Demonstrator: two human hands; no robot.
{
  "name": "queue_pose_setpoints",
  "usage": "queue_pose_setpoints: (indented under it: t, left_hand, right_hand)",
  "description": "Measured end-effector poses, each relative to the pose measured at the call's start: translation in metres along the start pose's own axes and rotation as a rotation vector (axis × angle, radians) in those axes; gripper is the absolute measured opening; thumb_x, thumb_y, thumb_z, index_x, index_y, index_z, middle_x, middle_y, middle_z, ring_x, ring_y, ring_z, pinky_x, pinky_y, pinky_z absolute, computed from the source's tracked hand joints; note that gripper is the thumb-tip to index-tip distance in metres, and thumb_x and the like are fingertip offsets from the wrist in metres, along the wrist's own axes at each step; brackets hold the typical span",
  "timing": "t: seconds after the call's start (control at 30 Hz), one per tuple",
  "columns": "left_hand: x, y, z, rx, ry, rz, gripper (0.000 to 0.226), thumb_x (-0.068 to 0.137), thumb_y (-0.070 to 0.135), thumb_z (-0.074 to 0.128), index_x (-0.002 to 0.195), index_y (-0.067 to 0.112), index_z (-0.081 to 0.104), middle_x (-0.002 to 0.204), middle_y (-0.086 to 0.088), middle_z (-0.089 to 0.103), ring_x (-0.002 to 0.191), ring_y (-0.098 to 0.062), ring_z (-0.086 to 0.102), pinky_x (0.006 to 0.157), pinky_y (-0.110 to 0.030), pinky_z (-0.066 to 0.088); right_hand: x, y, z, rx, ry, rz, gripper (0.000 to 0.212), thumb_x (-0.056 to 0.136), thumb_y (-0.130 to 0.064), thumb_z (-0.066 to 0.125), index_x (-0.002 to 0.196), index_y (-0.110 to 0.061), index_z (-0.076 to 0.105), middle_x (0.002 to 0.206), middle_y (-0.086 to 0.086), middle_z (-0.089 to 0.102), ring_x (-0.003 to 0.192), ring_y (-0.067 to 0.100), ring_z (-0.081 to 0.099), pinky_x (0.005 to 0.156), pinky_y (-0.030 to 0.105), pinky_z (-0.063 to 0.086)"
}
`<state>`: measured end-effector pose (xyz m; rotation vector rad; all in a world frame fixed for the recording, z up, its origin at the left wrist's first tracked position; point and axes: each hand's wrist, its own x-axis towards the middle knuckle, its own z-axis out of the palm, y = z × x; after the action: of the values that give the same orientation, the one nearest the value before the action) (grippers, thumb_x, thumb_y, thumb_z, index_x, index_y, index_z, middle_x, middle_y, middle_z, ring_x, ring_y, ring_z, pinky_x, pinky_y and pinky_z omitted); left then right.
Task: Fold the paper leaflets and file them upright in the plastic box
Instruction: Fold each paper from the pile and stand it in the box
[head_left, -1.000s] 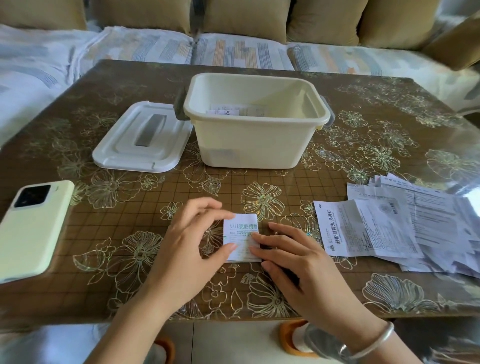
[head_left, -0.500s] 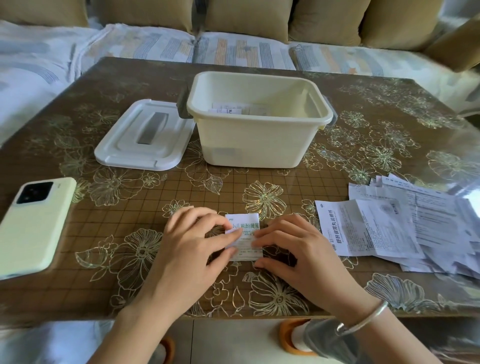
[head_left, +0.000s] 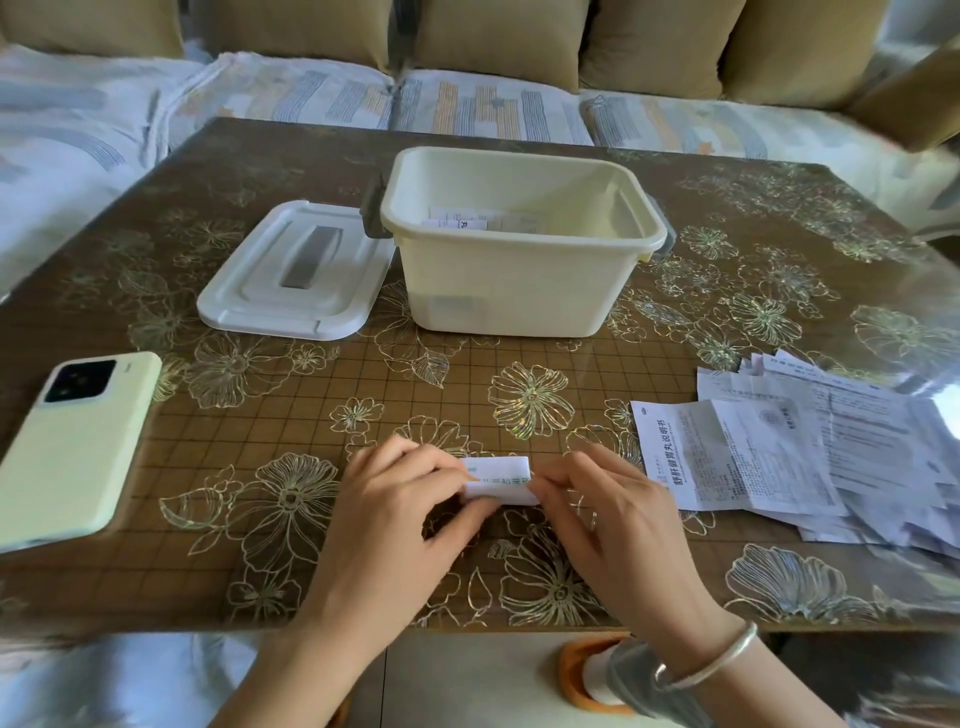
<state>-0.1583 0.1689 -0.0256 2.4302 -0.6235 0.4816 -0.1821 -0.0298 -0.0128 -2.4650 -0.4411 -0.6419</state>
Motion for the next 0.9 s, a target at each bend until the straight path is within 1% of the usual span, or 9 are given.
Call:
queue_pose_setpoints:
  t: [0.13, 0.2, 0.3, 0.37, 0.47, 0.57, 0.63, 0.77, 0.9]
  left_hand:
    - [0.005, 0.006, 0.002, -0.015, 0.010, -0.133, 0.028, 0.085, 0.049, 0.054, 0.079, 0.025, 0.067, 0.072, 0.020, 0.057, 0.071, -0.009, 0.049, 0.069, -0.035, 0.045]
    - [0.008, 0.009, 0.003, -0.028, 0.023, -0.187, 0.025, 0.083, 0.043, 0.066, 0.100, 0.025, 0.067, 0.071, 0.020, 0.058, 0.069, -0.006, 0.052, 0.074, -0.031, 0.044]
    - [0.007, 0.012, 0.004, -0.035, 0.004, -0.211, 0.049, 0.076, 0.031, 0.079, 0.120, 0.021, 0.061, 0.074, 0.019, 0.059, 0.070, -0.005, 0.054, 0.078, -0.030, 0.044]
    - [0.007, 0.013, 0.003, -0.020, 0.002, -0.204, 0.053, 0.075, 0.030, 0.078, 0.123, 0.019, 0.060, 0.079, 0.017, 0.059, 0.072, -0.006, 0.053, 0.078, -0.033, 0.048]
    - [0.008, 0.012, 0.003, -0.031, 0.025, -0.216, 0.065, 0.073, 0.034, 0.073, 0.131, 0.013, 0.053, 0.100, 0.007, 0.059, 0.088, -0.009, 0.053, 0.085, -0.027, 0.047]
    - [0.009, 0.011, 0.003, 0.025, 0.019, -0.168, 0.041, 0.076, 0.031, 0.074, 0.113, 0.018, 0.063, 0.106, 0.004, 0.058, 0.100, -0.014, 0.051, 0.085, -0.033, 0.049]
    - [0.009, 0.011, 0.004, 0.059, 0.009, -0.089, 0.016, 0.082, 0.033, 0.067, 0.095, 0.023, 0.069, 0.098, 0.011, 0.062, 0.098, -0.015, 0.051, 0.081, -0.037, 0.048]
    - [0.016, -0.001, -0.003, 0.031, -0.054, -0.023, 0.030, 0.084, 0.051, 0.053, 0.089, 0.031, 0.074, 0.093, 0.023, 0.064, 0.098, -0.009, 0.052, 0.090, -0.030, 0.037]
    - [0.030, -0.010, -0.015, 0.023, -0.148, 0.065, 0.036, 0.075, 0.063, 0.059, 0.090, 0.034, 0.074, 0.090, 0.025, 0.064, 0.099, -0.006, 0.052, 0.093, -0.033, 0.035]
  right_hand:
    - [0.002, 0.002, 0.005, 0.057, 0.009, 0.139, 0.021, 0.089, -0.044, 0.053, 0.102, -0.031, 0.062, 0.080, -0.021, 0.055, 0.073, 0.000, 0.057, 0.058, 0.029, 0.052]
    - [0.006, 0.001, 0.006, 0.040, -0.027, 0.139, 0.027, 0.085, -0.043, 0.057, 0.109, -0.033, 0.059, 0.079, -0.027, 0.050, 0.078, 0.001, 0.056, 0.062, 0.029, 0.053]
    - [0.009, -0.002, 0.005, 0.006, -0.056, 0.107, 0.031, 0.082, -0.039, 0.061, 0.111, -0.027, 0.059, 0.077, -0.033, 0.043, 0.078, 0.005, 0.054, 0.063, 0.029, 0.052]
    - [0.009, -0.002, 0.006, -0.037, -0.087, 0.090, 0.032, 0.082, -0.036, 0.063, 0.112, -0.027, 0.056, 0.079, -0.028, 0.043, 0.080, 0.006, 0.052, 0.064, 0.028, 0.051]
    - [0.012, -0.002, 0.005, -0.070, -0.130, 0.085, 0.036, 0.081, -0.030, 0.067, 0.114, -0.028, 0.053, 0.100, -0.015, 0.050, 0.093, 0.007, 0.050, 0.070, 0.027, 0.051]
    - [0.015, 0.001, 0.002, -0.085, -0.223, -0.081, 0.018, 0.087, -0.021, 0.065, 0.104, -0.024, 0.065, 0.113, -0.011, 0.057, 0.102, 0.011, 0.053, 0.078, 0.030, 0.050]
    - [0.016, 0.006, 0.001, -0.048, -0.290, -0.154, 0.013, 0.090, -0.028, 0.062, 0.100, -0.024, 0.069, 0.111, -0.012, 0.062, 0.103, 0.012, 0.055, 0.081, 0.032, 0.048]
    - [0.017, 0.012, -0.003, -0.112, -0.249, -0.200, 0.018, 0.090, -0.032, 0.060, 0.097, -0.019, 0.071, 0.102, -0.010, 0.068, 0.105, 0.013, 0.057, 0.085, 0.033, 0.047]
    - [0.020, 0.013, -0.006, -0.099, -0.217, -0.207, 0.016, 0.094, -0.023, 0.056, 0.099, -0.015, 0.069, 0.092, -0.008, 0.070, 0.088, 0.011, 0.062, 0.071, 0.031, 0.053]
